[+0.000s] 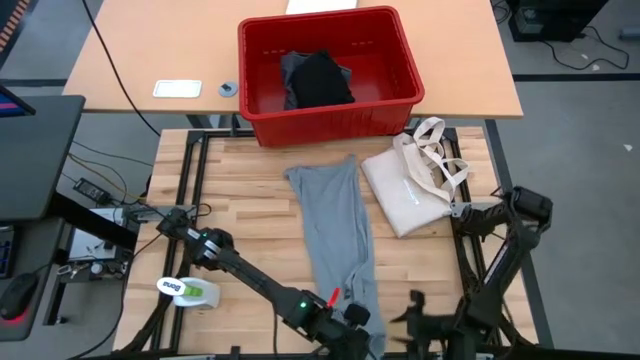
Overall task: Fold Laundry from Bin
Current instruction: Fold the gray shirt
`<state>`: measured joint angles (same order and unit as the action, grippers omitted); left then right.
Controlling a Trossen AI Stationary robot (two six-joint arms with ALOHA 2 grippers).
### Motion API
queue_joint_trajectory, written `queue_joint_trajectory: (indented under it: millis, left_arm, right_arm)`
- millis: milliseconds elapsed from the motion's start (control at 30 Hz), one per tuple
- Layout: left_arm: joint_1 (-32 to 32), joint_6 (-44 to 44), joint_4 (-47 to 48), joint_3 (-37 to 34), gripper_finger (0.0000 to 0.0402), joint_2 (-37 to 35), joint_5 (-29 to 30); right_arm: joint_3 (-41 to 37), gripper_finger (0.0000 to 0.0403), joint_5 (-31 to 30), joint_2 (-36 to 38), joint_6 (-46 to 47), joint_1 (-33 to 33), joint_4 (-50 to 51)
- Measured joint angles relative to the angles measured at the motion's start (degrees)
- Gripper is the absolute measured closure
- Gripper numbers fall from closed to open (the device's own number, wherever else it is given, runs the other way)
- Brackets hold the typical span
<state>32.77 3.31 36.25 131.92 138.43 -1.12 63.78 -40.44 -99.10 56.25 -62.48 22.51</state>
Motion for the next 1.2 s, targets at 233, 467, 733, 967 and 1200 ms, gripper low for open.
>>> queue_joint_trajectory:
  millis: [233,467,733,967,1200]
  left_arm:
    - [-0.3,1.8,2.1,-0.1,0.0398,0.1,-0.1]
    - [0.4,5.4,2.6,-0.2,0.0391,1.6,-2.8]
    - [0.2,6.6,4.4,-0.2,0.0398,1.6,2.3]
    - [-0.9,7.9,7.8,-0.2,0.04,-2.4,13.6]
    - [-2.9,11.1,17.5,-0.2,0.04,-6.2,19.7]
  right_arm:
    - [2.1,0.0228,-4.0,-10.2,-17.4,0.8,-13.4]
    - [9.6,0.0233,-2.9,-16.2,-26.7,-0.6,-11.5]
    - [18.5,0.0229,2.5,-22.9,-29.0,-0.9,-8.1]
    - [25.9,0.022,-1.1,-22.9,-21.7,-1.1,11.6]
    - [27.8,0.0219,-6.4,-22.6,-7.5,-0.8,23.5]
